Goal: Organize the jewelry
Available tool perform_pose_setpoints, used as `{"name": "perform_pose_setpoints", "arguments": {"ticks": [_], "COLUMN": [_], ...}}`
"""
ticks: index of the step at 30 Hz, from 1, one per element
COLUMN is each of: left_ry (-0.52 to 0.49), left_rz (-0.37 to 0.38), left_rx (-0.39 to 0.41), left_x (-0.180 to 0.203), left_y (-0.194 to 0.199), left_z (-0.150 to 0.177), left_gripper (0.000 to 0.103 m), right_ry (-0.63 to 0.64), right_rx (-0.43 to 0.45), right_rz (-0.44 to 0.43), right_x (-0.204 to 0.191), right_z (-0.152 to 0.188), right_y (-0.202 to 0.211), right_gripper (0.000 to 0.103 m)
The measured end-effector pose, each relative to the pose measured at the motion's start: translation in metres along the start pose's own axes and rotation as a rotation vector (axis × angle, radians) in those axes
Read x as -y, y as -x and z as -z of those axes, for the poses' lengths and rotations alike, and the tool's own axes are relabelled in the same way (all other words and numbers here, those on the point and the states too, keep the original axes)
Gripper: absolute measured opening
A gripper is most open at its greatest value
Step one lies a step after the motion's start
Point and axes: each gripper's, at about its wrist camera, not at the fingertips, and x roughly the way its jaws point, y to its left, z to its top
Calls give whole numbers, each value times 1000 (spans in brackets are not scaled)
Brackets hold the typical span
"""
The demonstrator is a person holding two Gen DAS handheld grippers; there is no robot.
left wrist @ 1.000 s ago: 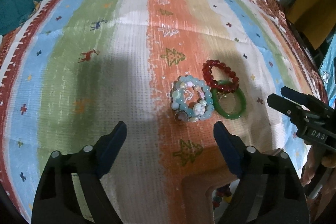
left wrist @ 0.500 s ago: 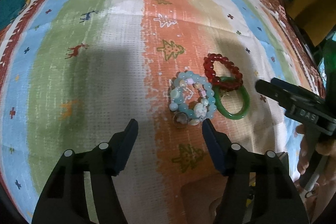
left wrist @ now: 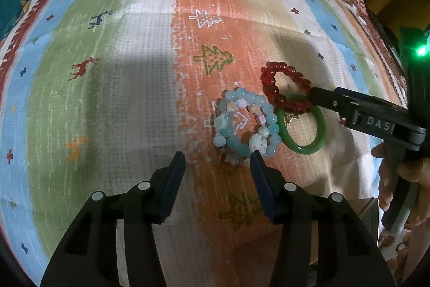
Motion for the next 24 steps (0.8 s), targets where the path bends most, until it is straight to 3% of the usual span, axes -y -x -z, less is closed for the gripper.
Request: {"name": "perform_pose_setpoints", "arguments": {"ticks": [13,15,20,24], "left_ry": [-40,-45,-59,-59], "left_rz": [10,7,4,3], "left_rx": [-14,-16,-26,-23], "left_x": [5,7,10,10], "left_y": [-3,-4,-7,-7], "left_z": [-2,-2,0,0], "left_gripper": [30,25,18,18], "right_ry": [0,4,16,4], "right_rx": [-21,-21,-20,-37], "right_rz": [-36,-31,-33,-95], "right_x": [-3,-4,-5,-7], "right_z": [-7,-7,-7,-6], "right_y": [-14,-14,-15,-15], "right_gripper": [76,61,52,29]}}
